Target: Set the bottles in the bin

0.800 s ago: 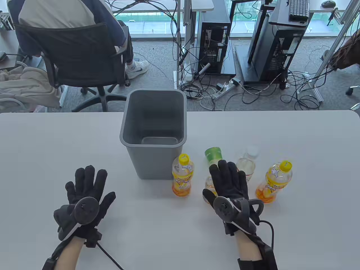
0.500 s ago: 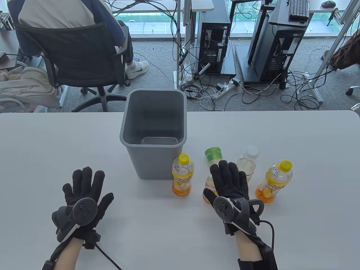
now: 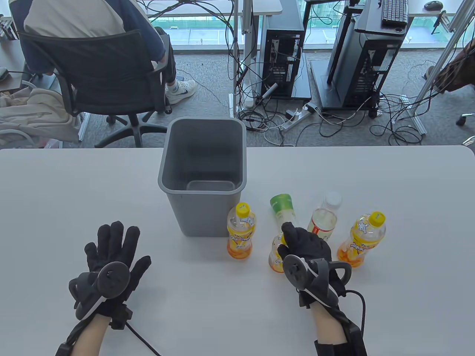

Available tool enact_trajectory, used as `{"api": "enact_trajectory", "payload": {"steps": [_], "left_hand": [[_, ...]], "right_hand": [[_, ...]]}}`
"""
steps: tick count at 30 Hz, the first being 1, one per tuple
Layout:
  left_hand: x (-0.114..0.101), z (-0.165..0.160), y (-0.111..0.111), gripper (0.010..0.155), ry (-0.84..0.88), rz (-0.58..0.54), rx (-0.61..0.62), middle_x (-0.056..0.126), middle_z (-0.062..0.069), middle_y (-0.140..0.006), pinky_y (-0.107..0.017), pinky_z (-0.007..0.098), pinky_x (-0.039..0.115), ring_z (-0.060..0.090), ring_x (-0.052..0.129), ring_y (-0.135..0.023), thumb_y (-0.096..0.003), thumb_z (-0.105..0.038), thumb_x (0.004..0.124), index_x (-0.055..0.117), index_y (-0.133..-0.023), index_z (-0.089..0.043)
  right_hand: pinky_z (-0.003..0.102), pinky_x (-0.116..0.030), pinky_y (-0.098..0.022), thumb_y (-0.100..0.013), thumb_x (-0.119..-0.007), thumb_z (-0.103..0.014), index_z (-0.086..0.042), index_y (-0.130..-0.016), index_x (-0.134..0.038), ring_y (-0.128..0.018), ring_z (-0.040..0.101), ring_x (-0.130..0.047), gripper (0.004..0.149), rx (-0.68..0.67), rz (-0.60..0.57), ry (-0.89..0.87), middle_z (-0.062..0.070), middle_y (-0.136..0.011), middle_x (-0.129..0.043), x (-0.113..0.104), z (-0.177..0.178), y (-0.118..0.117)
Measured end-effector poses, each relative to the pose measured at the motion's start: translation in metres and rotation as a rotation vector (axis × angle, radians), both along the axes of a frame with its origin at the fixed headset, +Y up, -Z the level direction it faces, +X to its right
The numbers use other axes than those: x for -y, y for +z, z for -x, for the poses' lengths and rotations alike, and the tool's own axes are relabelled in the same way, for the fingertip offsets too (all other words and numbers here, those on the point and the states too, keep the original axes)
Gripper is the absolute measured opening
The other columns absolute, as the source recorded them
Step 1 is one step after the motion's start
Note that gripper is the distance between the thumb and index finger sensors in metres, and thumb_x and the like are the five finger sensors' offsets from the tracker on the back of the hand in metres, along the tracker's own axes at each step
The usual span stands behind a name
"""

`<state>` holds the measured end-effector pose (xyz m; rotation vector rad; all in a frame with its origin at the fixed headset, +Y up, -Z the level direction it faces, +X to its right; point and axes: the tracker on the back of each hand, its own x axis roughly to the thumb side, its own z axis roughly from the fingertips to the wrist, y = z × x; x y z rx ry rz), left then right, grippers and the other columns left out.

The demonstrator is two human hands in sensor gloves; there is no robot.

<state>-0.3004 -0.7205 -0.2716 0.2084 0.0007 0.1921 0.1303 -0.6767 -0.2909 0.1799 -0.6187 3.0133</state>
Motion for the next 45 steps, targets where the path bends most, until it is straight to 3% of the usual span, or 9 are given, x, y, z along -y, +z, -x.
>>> {"api": "enact_trajectory", "payload": {"steps": [5,10,19,28,32,38,42,45], "left_hand": [[0.001,0.001,-0.001,0.080,0.007,0.012,-0.006,0.023,0.002,-0.131,-0.084,0.069,0.027,0.034,0.018,-0.123,-0.0491,-0.069,0.060,0.033,-0.117,-0.038],[0.001,0.004,-0.001,0.080,0.026,0.016,-0.018,0.023,0.001,-0.131,-0.084,0.069,0.027,0.034,0.018,-0.123,-0.0489,-0.069,0.060,0.033,-0.117,-0.038],[0.001,0.011,-0.002,0.080,0.047,0.024,-0.020,0.022,0.001,-0.131,-0.084,0.069,0.026,0.033,0.016,-0.123,-0.0488,-0.069,0.060,0.033,-0.117,-0.039],[0.002,0.012,-0.002,0.080,0.053,0.044,-0.033,0.020,0.001,-0.131,-0.084,0.069,0.025,0.033,0.016,-0.123,-0.0487,-0.069,0.060,0.032,-0.117,-0.039],[0.003,0.015,-0.003,0.080,0.069,0.057,-0.040,0.020,0.001,-0.131,-0.084,0.069,0.025,0.033,0.015,-0.123,-0.0488,-0.069,0.060,0.032,-0.117,-0.039],[0.004,0.017,-0.004,0.080,0.079,0.072,-0.046,0.020,0.001,-0.131,-0.084,0.069,0.025,0.034,0.015,-0.123,-0.0489,-0.069,0.060,0.032,-0.117,-0.039],[0.004,0.017,-0.005,0.080,0.078,0.077,-0.044,0.020,0.001,-0.131,-0.084,0.069,0.026,0.034,0.015,-0.123,-0.0489,-0.069,0.060,0.032,-0.117,-0.039],[0.004,0.017,-0.005,0.080,0.081,0.079,-0.046,0.020,0.001,-0.131,-0.084,0.069,0.026,0.034,0.015,-0.123,-0.0490,-0.069,0.060,0.032,-0.117,-0.039]], "right_hand": [[0.043,-0.079,-0.055,-0.043,-0.082,-0.053,-0.029,-0.096,-0.066,-0.064,0.024,-0.092,0.061,-0.007,-0.011,-0.005,0.000,-0.080,-0.089,-0.006,-0.001,0.004],[0.042,-0.080,-0.054,-0.043,-0.083,-0.053,-0.028,-0.096,-0.066,-0.062,0.024,-0.094,0.061,0.001,-0.137,-0.096,0.000,-0.080,-0.090,-0.030,-0.001,0.015],[0.042,-0.080,-0.056,-0.044,-0.084,-0.053,-0.030,-0.096,-0.064,-0.066,0.025,-0.093,0.061,0.162,-0.314,-0.153,0.001,-0.084,-0.089,-0.117,0.002,0.002],[0.041,-0.079,-0.059,-0.045,-0.082,-0.053,-0.031,-0.097,-0.060,-0.070,0.024,-0.092,0.061,0.076,-0.481,-0.162,-0.001,-0.088,-0.086,-0.178,0.068,-0.022],[0.041,-0.079,-0.059,-0.045,-0.082,-0.052,-0.032,-0.098,-0.060,-0.070,0.023,-0.092,0.060,0.018,-0.407,-0.156,-0.001,-0.089,-0.086,-0.181,0.099,-0.041],[0.041,-0.080,-0.058,-0.045,-0.082,-0.053,-0.033,-0.098,-0.063,-0.069,0.023,-0.093,0.060,0.022,-0.262,-0.035,-0.002,-0.088,-0.087,-0.157,0.130,-0.074],[0.042,-0.079,-0.059,-0.044,-0.081,-0.056,-0.032,-0.102,-0.062,-0.071,0.024,-0.092,0.066,0.025,-0.196,-0.012,-0.002,-0.094,-0.085,-0.147,0.130,-0.080],[0.043,-0.078,-0.060,-0.044,-0.079,-0.058,-0.030,-0.104,-0.061,-0.072,0.025,-0.091,0.068,0.023,-0.210,-0.050,0.000,-0.095,-0.084,-0.147,0.119,-0.075]]}}
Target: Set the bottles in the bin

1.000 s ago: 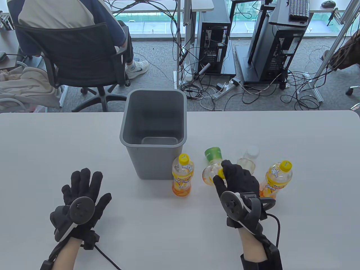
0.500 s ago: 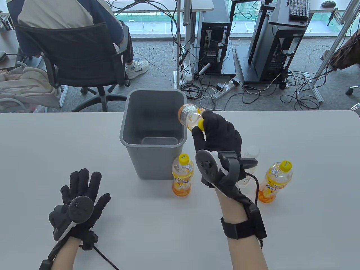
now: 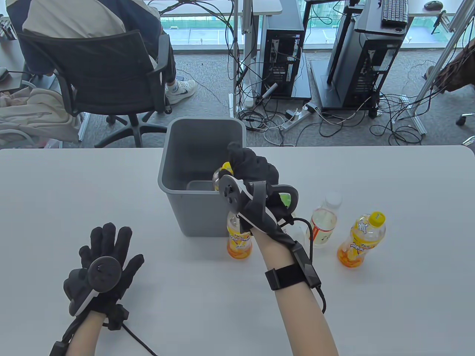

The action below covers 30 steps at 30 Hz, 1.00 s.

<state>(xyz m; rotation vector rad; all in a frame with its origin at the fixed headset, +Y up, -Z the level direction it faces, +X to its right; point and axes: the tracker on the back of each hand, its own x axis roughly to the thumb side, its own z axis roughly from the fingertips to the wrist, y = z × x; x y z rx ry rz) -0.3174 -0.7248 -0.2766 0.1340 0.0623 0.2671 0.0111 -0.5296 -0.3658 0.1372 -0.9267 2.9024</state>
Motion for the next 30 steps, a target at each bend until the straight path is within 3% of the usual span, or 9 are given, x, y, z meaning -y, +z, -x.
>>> {"api": "enact_trajectory", "payload": {"steps": [5,11,14,19,30], "left_hand": [[0.000,0.001,0.000,0.080,0.004,0.004,-0.007,0.020,0.001,-0.131,-0.084,0.069,0.026,0.034,0.015,-0.123,-0.0490,-0.069,0.060,0.032,-0.117,-0.039],[0.001,0.001,0.000,0.080,0.003,0.014,-0.013,0.020,0.001,-0.131,-0.084,0.069,0.026,0.034,0.015,-0.123,-0.0491,-0.069,0.060,0.032,-0.117,-0.039],[0.001,0.001,0.000,0.080,-0.001,0.020,-0.014,0.020,0.001,-0.131,-0.084,0.069,0.026,0.034,0.016,-0.123,-0.0491,-0.069,0.060,0.032,-0.117,-0.039],[0.002,0.001,0.000,0.080,-0.006,0.026,-0.014,0.020,0.001,-0.131,-0.083,0.069,0.026,0.034,0.016,-0.123,-0.0490,-0.070,0.059,0.032,-0.117,-0.039],[0.003,0.000,-0.001,0.080,-0.013,0.029,-0.012,0.020,0.001,-0.130,-0.083,0.069,0.027,0.034,0.016,-0.123,-0.0492,-0.069,0.060,0.032,-0.117,-0.039]], "right_hand": [[0.042,-0.080,-0.056,-0.044,-0.078,-0.059,-0.029,-0.096,-0.070,-0.065,0.024,-0.094,0.061,-0.001,0.001,0.009,-0.001,-0.086,-0.089,-0.003,-0.023,0.014],[0.042,-0.082,-0.049,-0.043,-0.076,-0.065,-0.026,-0.091,-0.078,-0.055,0.024,-0.097,0.062,0.002,0.267,0.057,0.001,-0.074,-0.095,0.012,-0.041,0.014],[0.042,-0.081,-0.049,-0.040,-0.076,-0.067,-0.024,-0.096,-0.075,-0.055,0.024,-0.096,0.070,-0.032,0.392,0.079,0.001,-0.075,-0.095,0.027,-0.039,0.010],[0.041,-0.082,-0.048,-0.038,-0.076,-0.070,-0.024,-0.097,-0.074,-0.054,0.022,-0.097,0.074,-0.075,0.448,0.035,-0.001,-0.074,-0.095,0.038,-0.029,0.005],[0.041,-0.083,-0.044,-0.044,-0.079,-0.063,-0.023,-0.090,-0.081,-0.048,0.022,-0.098,0.061,-0.099,0.591,0.015,0.000,-0.066,-0.098,0.041,-0.015,0.003]]}}
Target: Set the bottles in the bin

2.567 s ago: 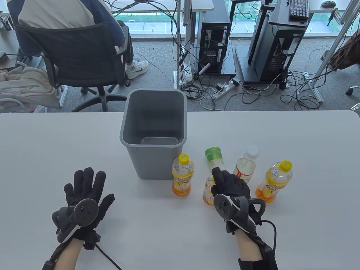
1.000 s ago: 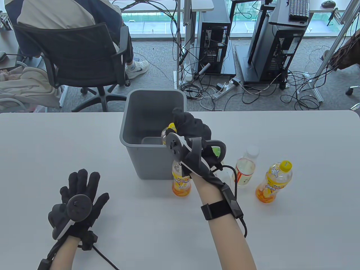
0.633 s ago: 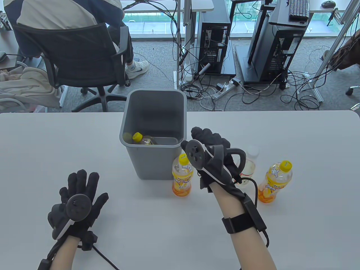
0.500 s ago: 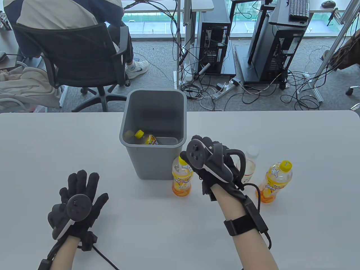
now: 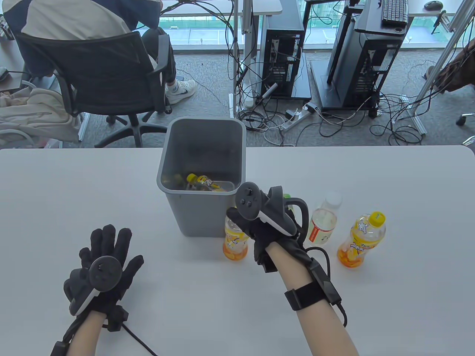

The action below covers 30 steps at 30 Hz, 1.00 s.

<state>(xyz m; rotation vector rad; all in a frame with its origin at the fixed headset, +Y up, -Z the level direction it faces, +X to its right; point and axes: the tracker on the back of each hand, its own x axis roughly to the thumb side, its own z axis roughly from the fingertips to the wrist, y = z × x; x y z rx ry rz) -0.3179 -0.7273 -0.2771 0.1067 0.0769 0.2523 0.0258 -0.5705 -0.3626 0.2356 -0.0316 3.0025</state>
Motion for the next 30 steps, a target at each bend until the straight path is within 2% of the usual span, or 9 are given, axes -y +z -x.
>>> {"api": "enact_trajectory", "payload": {"steps": [3,7,10,13,17,20,25,28,30], "left_hand": [[0.000,0.000,0.000,0.080,0.001,-0.001,-0.002,0.020,0.001,-0.131,-0.083,0.069,0.027,0.034,0.016,-0.123,-0.0490,-0.069,0.060,0.032,-0.117,-0.039],[0.001,0.001,0.000,0.080,0.008,0.000,-0.006,0.020,0.001,-0.130,-0.083,0.069,0.027,0.034,0.016,-0.123,-0.0491,-0.069,0.060,0.032,-0.117,-0.039],[0.001,0.002,0.001,0.080,0.013,0.002,-0.009,0.020,0.001,-0.130,-0.083,0.069,0.027,0.034,0.016,-0.123,-0.0492,-0.069,0.060,0.032,-0.117,-0.039],[0.001,0.003,0.000,0.080,0.020,0.005,-0.011,0.020,0.001,-0.130,-0.083,0.069,0.027,0.034,0.016,-0.123,-0.0493,-0.069,0.060,0.032,-0.117,-0.039],[0.002,0.003,0.000,0.080,0.018,0.005,-0.012,0.020,0.001,-0.130,-0.083,0.069,0.027,0.034,0.016,-0.123,-0.0493,-0.069,0.060,0.032,-0.117,-0.039],[0.002,0.003,0.000,0.080,0.018,0.003,-0.011,0.020,0.001,-0.130,-0.083,0.069,0.027,0.034,0.016,-0.123,-0.0493,-0.069,0.060,0.032,-0.117,-0.039],[0.002,0.004,0.000,0.079,0.022,0.007,-0.014,0.020,0.001,-0.130,-0.083,0.069,0.027,0.034,0.016,-0.123,-0.0493,-0.069,0.060,0.032,-0.117,-0.039],[0.002,0.004,0.000,0.079,0.022,0.009,-0.015,0.019,0.001,-0.130,-0.084,0.069,0.027,0.034,0.016,-0.123,-0.0494,-0.069,0.060,0.032,-0.117,-0.039],[0.003,0.004,0.000,0.079,0.020,0.011,-0.016,0.019,0.001,-0.130,-0.084,0.069,0.026,0.034,0.015,-0.123,-0.0494,-0.069,0.060,0.031,-0.117,-0.039]], "right_hand": [[0.041,-0.083,-0.044,-0.043,-0.080,-0.063,-0.023,-0.090,-0.080,-0.048,0.022,-0.098,0.062,0.006,0.001,0.086,0.001,-0.067,-0.098,-0.002,0.009,0.002],[0.040,-0.084,-0.043,-0.041,-0.083,-0.061,-0.023,-0.089,-0.080,-0.046,0.020,-0.099,0.062,-0.011,-0.012,0.112,0.001,-0.066,-0.099,-0.004,0.014,0.006],[0.039,-0.084,-0.041,-0.041,-0.083,-0.060,-0.021,-0.088,-0.082,-0.044,0.021,-0.100,0.061,-0.014,-0.014,0.148,0.003,-0.063,-0.101,-0.008,0.010,0.010],[0.039,-0.084,-0.041,-0.041,-0.083,-0.060,-0.021,-0.088,-0.083,-0.044,0.020,-0.099,0.060,0.029,-0.073,0.213,0.003,-0.063,-0.100,-0.020,-0.003,0.013],[0.039,-0.084,-0.042,-0.042,-0.082,-0.059,-0.021,-0.088,-0.082,-0.045,0.021,-0.099,0.060,0.142,-0.185,0.237,0.003,-0.065,-0.100,-0.046,-0.026,0.010],[0.039,-0.084,-0.044,-0.043,-0.081,-0.058,-0.022,-0.090,-0.080,-0.049,0.021,-0.099,0.059,0.253,-0.318,0.224,0.003,-0.068,-0.099,-0.068,-0.043,0.009],[0.041,-0.082,-0.051,-0.046,-0.081,-0.053,-0.023,-0.096,-0.074,-0.059,0.025,-0.097,0.058,0.401,-0.561,0.069,0.004,-0.079,-0.094,-0.102,-0.060,0.018],[0.042,-0.082,-0.053,-0.047,-0.079,-0.051,-0.024,-0.097,-0.072,-0.062,0.025,-0.096,0.057,0.386,-0.689,-0.031,0.005,-0.082,-0.092,-0.113,-0.059,0.025],[0.042,-0.081,-0.054,-0.048,-0.078,-0.050,-0.024,-0.098,-0.070,-0.064,0.026,-0.095,0.057,0.324,-0.752,-0.106,0.005,-0.085,-0.090,-0.115,-0.052,0.030]]}}
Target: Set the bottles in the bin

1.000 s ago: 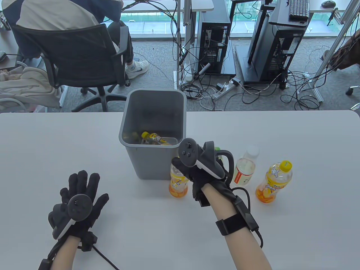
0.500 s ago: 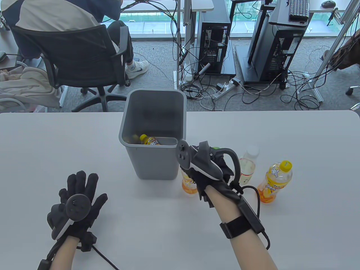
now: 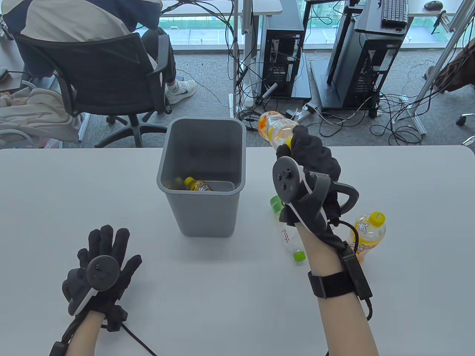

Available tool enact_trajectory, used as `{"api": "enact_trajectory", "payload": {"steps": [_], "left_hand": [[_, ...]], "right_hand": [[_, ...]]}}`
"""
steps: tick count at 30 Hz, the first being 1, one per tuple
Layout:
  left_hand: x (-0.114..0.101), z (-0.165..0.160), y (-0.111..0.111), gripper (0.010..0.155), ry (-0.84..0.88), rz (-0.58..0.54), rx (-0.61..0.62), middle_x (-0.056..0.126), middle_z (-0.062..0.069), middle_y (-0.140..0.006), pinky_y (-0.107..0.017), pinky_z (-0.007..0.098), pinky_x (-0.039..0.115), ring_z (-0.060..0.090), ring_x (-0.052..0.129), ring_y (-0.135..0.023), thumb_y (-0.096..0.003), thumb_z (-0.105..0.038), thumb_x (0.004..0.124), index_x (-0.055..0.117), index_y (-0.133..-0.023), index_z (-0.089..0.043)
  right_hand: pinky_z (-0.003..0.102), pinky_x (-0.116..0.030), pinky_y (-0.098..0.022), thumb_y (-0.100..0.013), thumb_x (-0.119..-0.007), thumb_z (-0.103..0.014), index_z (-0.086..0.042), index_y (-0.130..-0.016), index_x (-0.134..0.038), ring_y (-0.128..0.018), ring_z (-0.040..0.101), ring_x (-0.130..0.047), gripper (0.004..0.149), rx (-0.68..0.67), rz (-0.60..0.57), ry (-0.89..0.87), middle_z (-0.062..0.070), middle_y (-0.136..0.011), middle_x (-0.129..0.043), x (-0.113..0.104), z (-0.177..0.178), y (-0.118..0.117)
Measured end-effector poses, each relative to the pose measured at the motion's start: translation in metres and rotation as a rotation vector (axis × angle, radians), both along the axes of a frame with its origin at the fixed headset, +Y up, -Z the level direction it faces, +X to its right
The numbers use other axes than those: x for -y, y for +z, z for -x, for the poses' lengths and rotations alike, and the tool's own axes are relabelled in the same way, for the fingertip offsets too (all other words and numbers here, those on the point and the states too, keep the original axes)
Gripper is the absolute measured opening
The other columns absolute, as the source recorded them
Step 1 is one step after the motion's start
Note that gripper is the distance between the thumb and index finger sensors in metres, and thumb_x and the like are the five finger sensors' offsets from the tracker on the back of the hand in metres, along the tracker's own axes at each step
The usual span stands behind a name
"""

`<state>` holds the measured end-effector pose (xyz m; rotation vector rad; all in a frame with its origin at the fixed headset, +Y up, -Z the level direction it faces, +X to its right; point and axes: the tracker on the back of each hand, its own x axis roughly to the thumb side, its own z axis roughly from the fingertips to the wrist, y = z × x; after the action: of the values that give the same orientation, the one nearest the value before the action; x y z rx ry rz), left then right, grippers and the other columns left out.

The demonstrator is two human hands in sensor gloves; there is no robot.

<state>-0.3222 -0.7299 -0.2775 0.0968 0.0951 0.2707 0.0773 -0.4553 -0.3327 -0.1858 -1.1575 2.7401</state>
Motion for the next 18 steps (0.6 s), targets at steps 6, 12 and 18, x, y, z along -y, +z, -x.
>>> {"api": "enact_trajectory", "payload": {"steps": [6,12,18], "left_hand": [[0.000,0.000,0.000,0.080,-0.001,0.000,0.000,0.019,0.001,-0.130,-0.084,0.069,0.027,0.034,0.015,-0.123,-0.0494,-0.069,0.060,0.032,-0.117,-0.039],[0.000,0.000,0.000,0.080,-0.003,0.004,0.002,0.019,0.001,-0.130,-0.084,0.069,0.026,0.034,0.015,-0.123,-0.0494,-0.069,0.060,0.031,-0.117,-0.039],[0.000,0.000,0.000,0.080,0.002,0.004,0.001,0.019,0.001,-0.130,-0.084,0.069,0.026,0.034,0.015,-0.123,-0.0493,-0.069,0.060,0.031,-0.117,-0.039]], "right_hand": [[0.042,-0.081,-0.056,-0.048,-0.077,-0.049,-0.026,-0.099,-0.068,-0.067,0.025,-0.094,0.057,-0.188,0.034,-0.056,0.004,-0.087,-0.089,0.013,0.033,0.000],[0.042,-0.081,-0.056,-0.047,-0.079,-0.048,-0.027,-0.098,-0.070,-0.067,0.026,-0.095,0.056,-0.236,0.119,0.044,0.004,-0.088,-0.089,0.040,0.072,-0.013],[0.043,-0.080,-0.058,-0.046,-0.081,-0.047,-0.030,-0.098,-0.070,-0.070,0.026,-0.094,0.056,-0.251,0.236,0.085,0.003,-0.091,-0.089,0.066,0.093,-0.030]]}}
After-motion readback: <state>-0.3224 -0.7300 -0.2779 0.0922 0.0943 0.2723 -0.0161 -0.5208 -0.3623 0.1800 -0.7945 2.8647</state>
